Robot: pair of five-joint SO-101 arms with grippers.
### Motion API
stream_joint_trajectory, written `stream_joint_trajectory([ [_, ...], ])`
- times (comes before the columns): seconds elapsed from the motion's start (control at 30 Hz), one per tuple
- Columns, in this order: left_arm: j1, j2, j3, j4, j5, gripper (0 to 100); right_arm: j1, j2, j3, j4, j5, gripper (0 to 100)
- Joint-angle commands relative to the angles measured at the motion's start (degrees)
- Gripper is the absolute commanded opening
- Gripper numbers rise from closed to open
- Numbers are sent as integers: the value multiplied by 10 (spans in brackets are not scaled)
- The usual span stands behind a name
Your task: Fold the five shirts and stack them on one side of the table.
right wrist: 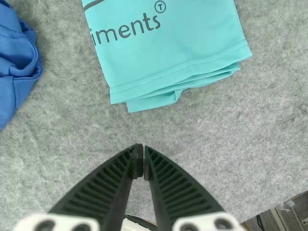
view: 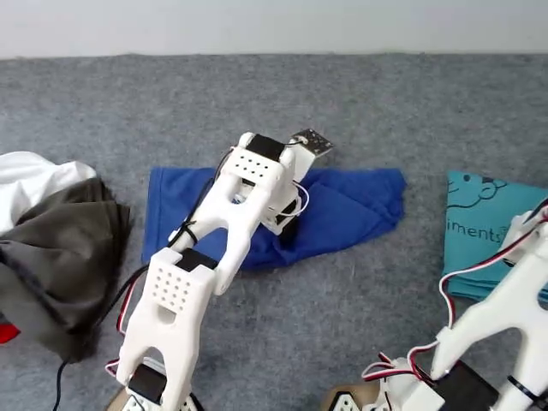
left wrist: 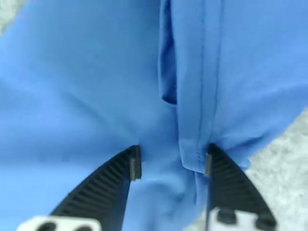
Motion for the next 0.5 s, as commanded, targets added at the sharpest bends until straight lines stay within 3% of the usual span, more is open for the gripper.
stream_joint_trajectory([
  [0.0, 4, -7, -102, 47, 15, 224, 6, -21, 0, 23, 4, 9],
  [0.23, -18, -55, -158, 49, 26, 224, 6, -21, 0, 23, 5, 9],
  [0.47, -117, -142, -59, 49, 79, 224, 6, -21, 0, 24, 5, 9],
])
